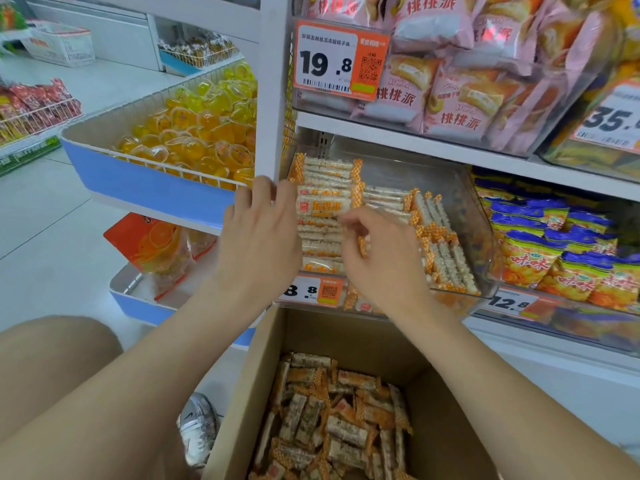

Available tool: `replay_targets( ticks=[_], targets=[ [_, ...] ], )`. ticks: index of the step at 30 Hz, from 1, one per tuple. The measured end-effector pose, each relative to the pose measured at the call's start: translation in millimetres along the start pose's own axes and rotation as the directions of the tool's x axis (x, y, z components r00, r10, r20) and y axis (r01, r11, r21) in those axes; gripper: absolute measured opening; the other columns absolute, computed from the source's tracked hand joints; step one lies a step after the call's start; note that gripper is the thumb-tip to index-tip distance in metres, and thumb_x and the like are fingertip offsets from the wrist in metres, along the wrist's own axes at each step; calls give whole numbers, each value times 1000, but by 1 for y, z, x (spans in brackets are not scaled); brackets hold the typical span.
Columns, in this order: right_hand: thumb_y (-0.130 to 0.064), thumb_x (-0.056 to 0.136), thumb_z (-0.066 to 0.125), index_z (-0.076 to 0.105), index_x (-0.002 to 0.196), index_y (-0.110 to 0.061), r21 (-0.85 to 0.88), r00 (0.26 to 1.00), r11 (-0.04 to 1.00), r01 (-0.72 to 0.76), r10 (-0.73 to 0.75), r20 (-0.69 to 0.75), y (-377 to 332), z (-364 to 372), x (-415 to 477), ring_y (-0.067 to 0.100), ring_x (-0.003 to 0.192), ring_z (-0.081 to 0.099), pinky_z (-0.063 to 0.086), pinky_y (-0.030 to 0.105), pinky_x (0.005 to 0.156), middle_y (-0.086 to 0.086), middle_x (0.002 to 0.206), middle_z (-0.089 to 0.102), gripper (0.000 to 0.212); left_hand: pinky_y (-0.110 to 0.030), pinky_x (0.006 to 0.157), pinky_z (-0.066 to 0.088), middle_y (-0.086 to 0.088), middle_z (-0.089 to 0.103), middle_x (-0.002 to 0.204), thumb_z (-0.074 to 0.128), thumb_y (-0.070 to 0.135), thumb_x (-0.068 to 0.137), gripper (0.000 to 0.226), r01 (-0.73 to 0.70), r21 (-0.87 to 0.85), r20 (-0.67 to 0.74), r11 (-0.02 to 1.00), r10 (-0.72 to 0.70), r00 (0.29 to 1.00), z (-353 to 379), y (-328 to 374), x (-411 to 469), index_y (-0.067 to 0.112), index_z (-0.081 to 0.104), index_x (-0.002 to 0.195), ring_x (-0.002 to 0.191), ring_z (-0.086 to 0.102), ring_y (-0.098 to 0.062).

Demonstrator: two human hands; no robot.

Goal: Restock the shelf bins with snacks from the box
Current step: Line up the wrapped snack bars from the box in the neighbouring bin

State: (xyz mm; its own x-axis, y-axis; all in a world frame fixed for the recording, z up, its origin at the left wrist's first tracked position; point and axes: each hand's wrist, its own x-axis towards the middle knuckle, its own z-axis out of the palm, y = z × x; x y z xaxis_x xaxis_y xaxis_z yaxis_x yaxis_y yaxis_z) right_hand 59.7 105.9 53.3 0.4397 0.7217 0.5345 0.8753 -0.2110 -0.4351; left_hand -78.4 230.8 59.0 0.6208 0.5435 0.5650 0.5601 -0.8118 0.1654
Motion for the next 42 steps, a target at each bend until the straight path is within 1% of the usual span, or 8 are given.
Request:
replay_targets(
  ticks=[5,10,14,18,24,31,34,42],
  targets=[
    [-16,92,54,69,87,-31,119,951,992,-38,-1,308,-2,-30,-79,9,58,57,48,35,54,-7,67,65,22,-41,62,50,10,54,86,61,23,85,14,-145,-360,150,922,211,966,-7,31,-51,28,53,94,80,57,-21],
    [-15,95,55,73,105,-22,-147,449,985,-94,174,877,40,0,-144,8,71,65,57,33,63,-7,82,69,22,-40,71,55,9,60,92,59,35,97,4,-197,-279,752,940,342,563,39,48,-107,32,60,100,87,63,-20],
    [-19,99,49,72,104,-12,-292,271,938,-185,334,903,74,36,-181,20,78,64,57,33,72,4,90,68,25,-43,87,58,-1,67,112,56,26,102,18,-176,-278,900,944,320,295,89,55,-141,23,67,116,100,66,-23],
    [-19,104,48,70,97,-13,-363,274,874,-323,454,848,109,68,-218,24,88,64,48,30,68,8,100,68,24,-44,89,58,-5,68,117,53,21,104,22,-88,-210,958,974,223,182,142,48,-175,19,65,123,101,66,-26],
    [-20,104,56,54,126,-13,-435,-7,839,-327,458,889,136,119,-275,19,81,55,50,33,70,8,109,56,23,-32,88,51,-12,54,143,52,8,105,42,13,-99,995,995,98,17,207,50,-235,14,50,147,118,61,-31],
    [-15,98,68,49,142,-12,-413,-57,861,-299,416,908,128,164,-312,29,108,62,55,38,84,11,129,60,48,-43,110,47,-18,30,164,71,17,98,97,174,17,991,985,6,-136,247,51,-295,16,2,167,144,42,-38],
    [-7,93,72,30,158,-22,-424,-39,857,-295,432,901,127,170,-327,35,113,62,57,51,93,13,131,60,79,-45,107,50,-16,44,156,76,27,95,90,128,-11,991,992,27,-128,249,47,-302,15,19,163,136,51,-36],
    [-25,83,88,66,112,-25,-262,182,614,-745,565,805,140,154,-299,28,124,60,55,35,88,5,138,59,36,-41,108,48,-14,45,155,67,29,98,83,551,107,994,827,-92,-56,252,29,-299,15,16,162,136,50,-32]
  ],
)
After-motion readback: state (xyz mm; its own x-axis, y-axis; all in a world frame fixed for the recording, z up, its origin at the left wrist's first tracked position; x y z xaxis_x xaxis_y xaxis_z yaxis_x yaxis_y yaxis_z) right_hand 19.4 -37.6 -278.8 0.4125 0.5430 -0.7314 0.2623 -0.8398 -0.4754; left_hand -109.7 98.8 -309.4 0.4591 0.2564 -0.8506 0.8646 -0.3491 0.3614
